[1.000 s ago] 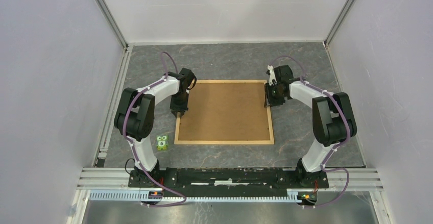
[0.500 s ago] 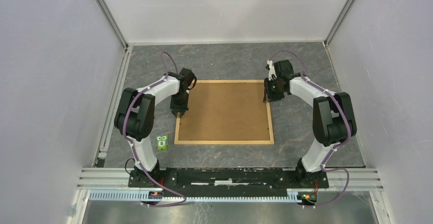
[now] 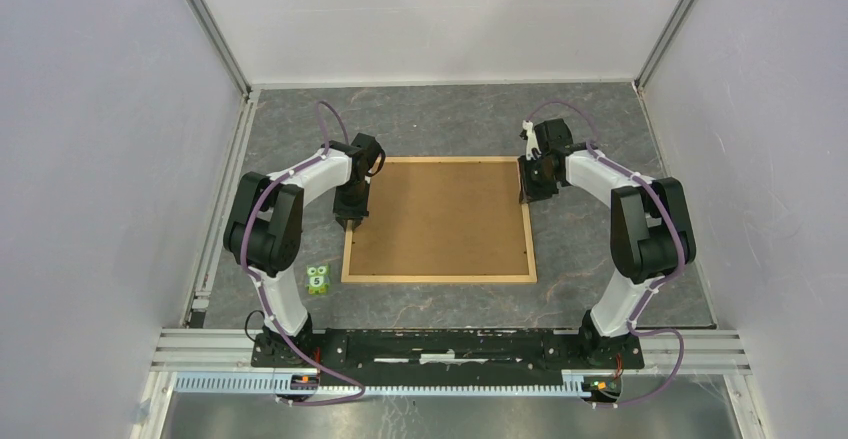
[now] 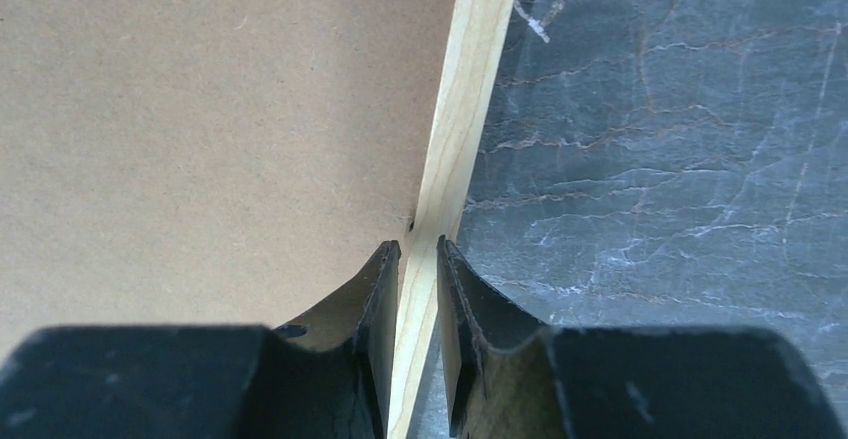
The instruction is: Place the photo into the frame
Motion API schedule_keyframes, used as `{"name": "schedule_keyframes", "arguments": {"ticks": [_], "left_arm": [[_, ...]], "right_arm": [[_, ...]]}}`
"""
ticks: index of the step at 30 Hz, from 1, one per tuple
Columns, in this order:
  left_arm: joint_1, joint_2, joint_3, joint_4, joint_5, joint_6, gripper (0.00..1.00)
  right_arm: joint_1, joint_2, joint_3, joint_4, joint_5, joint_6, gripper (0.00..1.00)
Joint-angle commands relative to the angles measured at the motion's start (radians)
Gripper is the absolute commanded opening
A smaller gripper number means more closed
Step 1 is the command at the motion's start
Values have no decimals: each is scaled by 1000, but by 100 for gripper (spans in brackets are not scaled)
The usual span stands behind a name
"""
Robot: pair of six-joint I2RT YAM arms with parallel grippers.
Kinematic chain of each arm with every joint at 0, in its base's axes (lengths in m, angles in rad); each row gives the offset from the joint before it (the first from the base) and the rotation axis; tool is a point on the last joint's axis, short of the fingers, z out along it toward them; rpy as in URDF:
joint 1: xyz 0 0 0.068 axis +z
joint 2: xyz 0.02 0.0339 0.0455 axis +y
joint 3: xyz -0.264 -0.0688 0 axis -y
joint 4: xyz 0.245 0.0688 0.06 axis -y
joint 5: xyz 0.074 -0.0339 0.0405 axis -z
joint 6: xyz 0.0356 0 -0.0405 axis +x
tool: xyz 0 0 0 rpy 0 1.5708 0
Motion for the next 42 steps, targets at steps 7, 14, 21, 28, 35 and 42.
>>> {"name": "schedule_keyframes", "arguments": {"ticks": [7,14,21,28,35,42], "left_arm": [[-28,51,-49,73,73,15,14],[-28,51,-50,73,72,16,14],[-29,52,-51,71,70,15,14],[-28,52,-53,71,68,19,13],[-28,59,-49,66,58,22,11],[-36,61,-49,66,57,26,11]], "right_arm": [[-5,29,36,-7,36,-20,26],[-5,50,28,10,43,-19,25],[-8,81,29,2,108,-6,24],[-20,155,67,-43,116,-22,21],[-19,228,92,-101,114,-44,26],[-12,277,91,-93,91,-48,29]]}}
